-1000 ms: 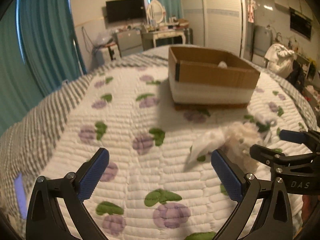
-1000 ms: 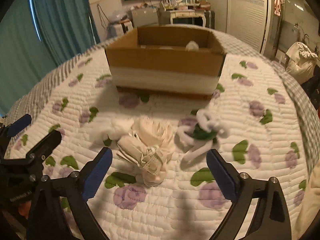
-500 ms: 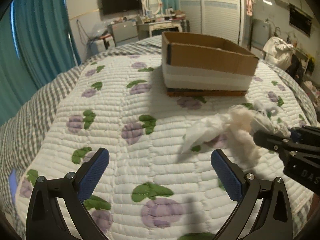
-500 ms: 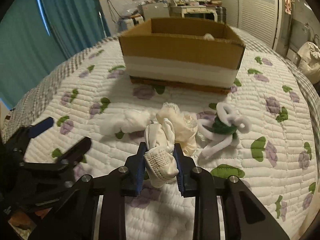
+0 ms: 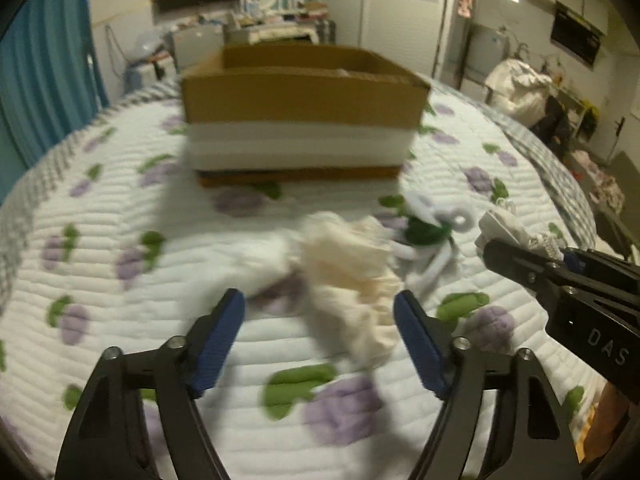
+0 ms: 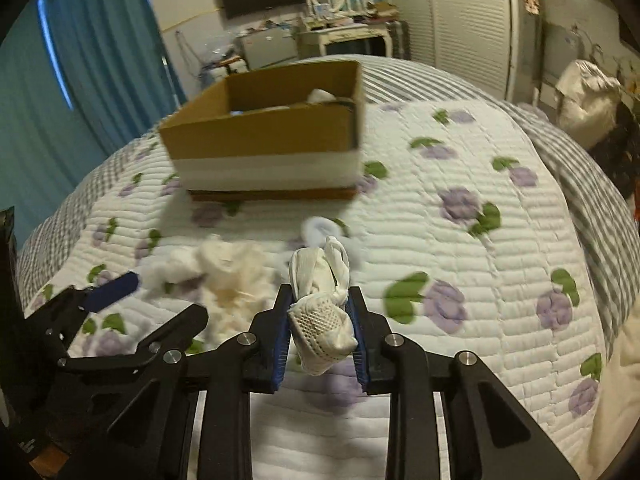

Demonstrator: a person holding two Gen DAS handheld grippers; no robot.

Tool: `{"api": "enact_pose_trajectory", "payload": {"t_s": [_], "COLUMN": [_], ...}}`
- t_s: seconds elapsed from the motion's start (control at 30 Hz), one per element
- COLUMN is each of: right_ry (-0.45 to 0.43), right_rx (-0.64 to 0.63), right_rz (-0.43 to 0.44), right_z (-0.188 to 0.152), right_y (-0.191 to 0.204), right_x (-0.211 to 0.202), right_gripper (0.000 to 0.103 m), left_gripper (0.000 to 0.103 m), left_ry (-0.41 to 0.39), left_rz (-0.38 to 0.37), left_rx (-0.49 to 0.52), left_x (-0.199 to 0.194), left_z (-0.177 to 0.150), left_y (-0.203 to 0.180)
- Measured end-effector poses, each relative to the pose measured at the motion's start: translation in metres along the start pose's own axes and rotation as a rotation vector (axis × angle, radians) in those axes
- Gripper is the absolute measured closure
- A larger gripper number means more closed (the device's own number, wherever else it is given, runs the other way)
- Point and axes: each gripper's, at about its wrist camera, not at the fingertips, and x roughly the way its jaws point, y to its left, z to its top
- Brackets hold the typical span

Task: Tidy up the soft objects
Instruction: 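Grasp the cream cloth with the left tool while the right tool grasps the white lace cloth, then carry both cloths over the cardboard box and open both tools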

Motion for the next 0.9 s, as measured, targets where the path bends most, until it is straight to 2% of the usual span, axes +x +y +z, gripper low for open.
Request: {"api": "enact_pose_trajectory", "payload": {"t_s": [0.07,0.13,0.2,0.23,0.33,0.4,0.6,0.9], "right_ry": [0.004,0.009,0.017,0.019,0.026,0.027,-0.009,-0.104], "right_rx": [0.014,0.023,0.032,0.036,0.041,0.042,0.033,-0.006], "right_rz": [0.006,0.006,0.009,0.01,0.014,0.018,0.023,0.021], "right_z": [-0.002,-0.002,-0.002,-0.002,-0.003,-0.004,0.0,0.016], "right_y": [-0.009,-0.015,-0.021,-0.023,-0.026,-0.026,-0.018,0.01], "right_x": [0.004,0.009,0.014,0.016,0.02,0.02,0.002,-0.052], "right_gripper": [0.077,0.077,0.077,0.077,0.077,0.077,0.077,0.077], "left_gripper": [0.031,0.041,0.046,0.055,0.067,0.079,0.08,0.08], "left_ry": [0.014,0.018,0.032,0.04,0.058,0.053,0.024,-0.098], "left_rz": [-0.017,-0.031,-0.023,-0.023,-0.036,-0.051,-0.051,-0.027], "left_rx": [0.01,0.025,0.039,0.041,0.02,0.019,0.045,0.051], "left_x": [0.012,0.021,0.03,0.033,0.037,0.033,0.007,-0.063], "left_z": [0.002,0.005,0.006,0.006,0.005,0.005,0.004,0.021], "left_y": [-0.009,-0.017,-0.02,-0.019,-0.015,-0.012,-0.013,-0.007]}}
